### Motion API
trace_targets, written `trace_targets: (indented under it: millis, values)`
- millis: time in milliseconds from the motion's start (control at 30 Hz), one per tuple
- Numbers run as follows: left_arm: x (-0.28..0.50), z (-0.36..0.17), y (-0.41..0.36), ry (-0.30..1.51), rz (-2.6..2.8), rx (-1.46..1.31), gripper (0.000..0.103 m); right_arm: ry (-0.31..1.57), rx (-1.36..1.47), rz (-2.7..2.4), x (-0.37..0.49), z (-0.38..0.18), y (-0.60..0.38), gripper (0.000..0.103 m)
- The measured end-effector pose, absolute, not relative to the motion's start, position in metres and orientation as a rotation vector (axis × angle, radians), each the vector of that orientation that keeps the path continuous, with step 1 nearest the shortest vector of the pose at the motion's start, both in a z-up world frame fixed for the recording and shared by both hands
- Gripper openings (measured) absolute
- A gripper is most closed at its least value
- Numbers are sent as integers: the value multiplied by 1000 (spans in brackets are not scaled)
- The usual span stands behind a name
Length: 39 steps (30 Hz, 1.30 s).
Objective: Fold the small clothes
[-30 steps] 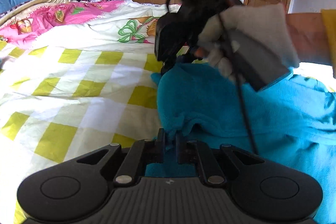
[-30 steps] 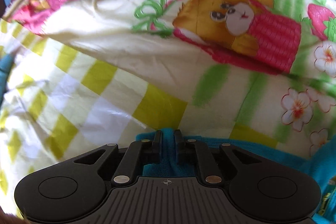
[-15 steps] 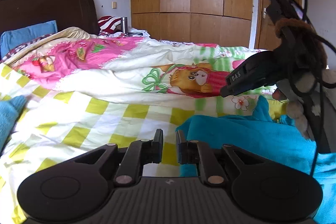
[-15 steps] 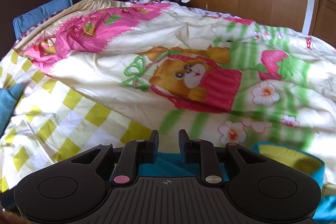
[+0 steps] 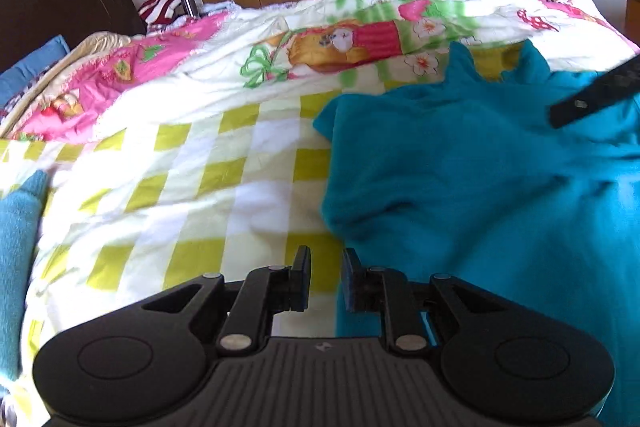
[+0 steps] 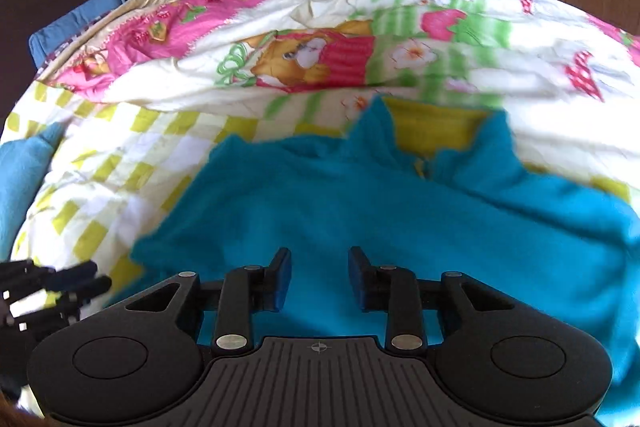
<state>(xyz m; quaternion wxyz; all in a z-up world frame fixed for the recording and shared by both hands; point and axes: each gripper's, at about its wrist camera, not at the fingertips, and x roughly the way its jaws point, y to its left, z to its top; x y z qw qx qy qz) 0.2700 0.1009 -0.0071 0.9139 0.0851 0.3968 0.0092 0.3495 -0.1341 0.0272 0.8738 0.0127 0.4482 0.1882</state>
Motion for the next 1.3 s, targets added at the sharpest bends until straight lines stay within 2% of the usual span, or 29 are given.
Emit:
trace_targets:
  millis: [200,367,400,467,500,600,833,900,1000,1133,1233,1300]
  values:
    - [172,-27,88,1011,2,176,34,1133,65,187,196,11,-226,41]
    - [121,-29,73,978,-31,232,35,1154,136,-46,101,1,-276,42]
    - [118,-28,73,974,-42,238,36,1165,162,-74,88,-2,-281,46]
    - [113,-24,76,961,-51,232,39,1178,210,-125,67,-7,-291,48]
    - [111,-22,79,954,-58,217,45,1173,233,-131,55,-9,-294,48]
    - [102,-24,88,940,-61,191,53,1170,264,-110,37,-14,-293,50]
    - [63,-28,98,848,-63,175,57,1042,383,-56,3,-23,-305,50]
    - [50,-32,96,836,-68,156,57,999,383,-22,-2,-29,-303,58]
    - [34,-40,99,819,-92,114,62,949,348,20,-15,-26,-300,58]
    - [23,-47,102,796,-64,90,63,928,442,17,-21,-32,-303,58]
    - [34,-46,111,831,-56,-7,65,926,499,-4,-15,-37,-306,56]
    - [41,-47,114,847,-49,-65,64,923,523,0,-11,-38,-309,46]
